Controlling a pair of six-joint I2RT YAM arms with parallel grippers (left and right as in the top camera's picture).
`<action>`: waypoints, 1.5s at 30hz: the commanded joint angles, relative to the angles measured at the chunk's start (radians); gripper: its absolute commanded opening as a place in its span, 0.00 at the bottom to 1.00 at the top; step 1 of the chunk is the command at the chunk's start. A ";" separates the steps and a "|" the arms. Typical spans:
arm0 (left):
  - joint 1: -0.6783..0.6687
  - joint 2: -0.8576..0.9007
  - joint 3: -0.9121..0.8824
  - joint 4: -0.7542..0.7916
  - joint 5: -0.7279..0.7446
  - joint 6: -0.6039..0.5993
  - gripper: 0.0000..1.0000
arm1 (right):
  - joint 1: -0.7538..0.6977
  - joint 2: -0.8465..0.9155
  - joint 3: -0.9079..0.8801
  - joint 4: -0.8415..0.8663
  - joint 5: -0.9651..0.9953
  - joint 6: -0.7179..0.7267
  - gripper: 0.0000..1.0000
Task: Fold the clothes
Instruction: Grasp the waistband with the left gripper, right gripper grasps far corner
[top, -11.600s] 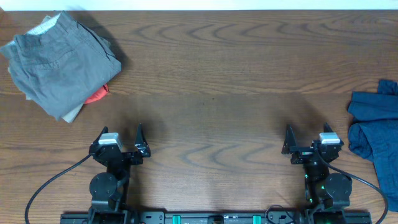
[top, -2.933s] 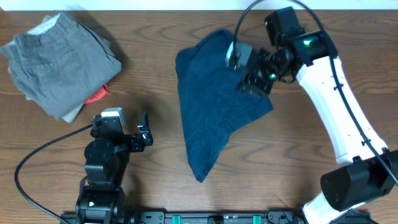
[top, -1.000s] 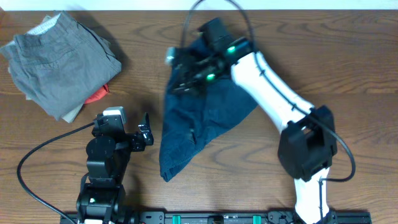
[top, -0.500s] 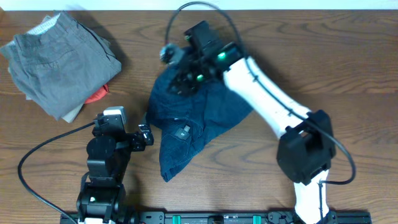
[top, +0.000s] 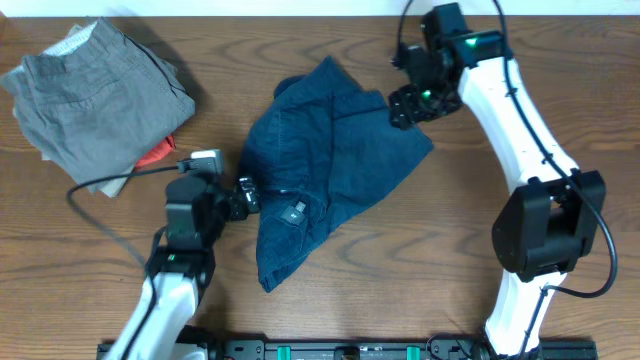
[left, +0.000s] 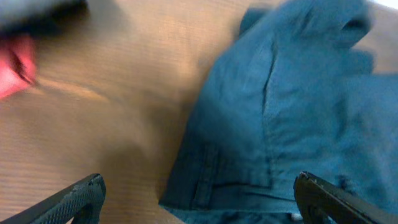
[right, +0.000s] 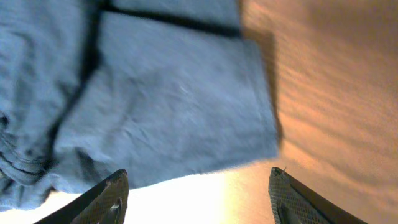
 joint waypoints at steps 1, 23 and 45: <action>0.005 0.148 0.065 0.045 0.018 0.027 0.98 | -0.046 -0.029 0.007 -0.031 0.008 0.015 0.71; 0.003 0.404 0.136 0.110 0.219 0.032 0.43 | -0.119 -0.024 -0.188 0.079 0.019 0.025 0.84; 0.082 0.127 0.136 0.045 0.123 0.032 0.06 | -0.143 -0.032 -0.594 0.618 0.032 0.170 0.01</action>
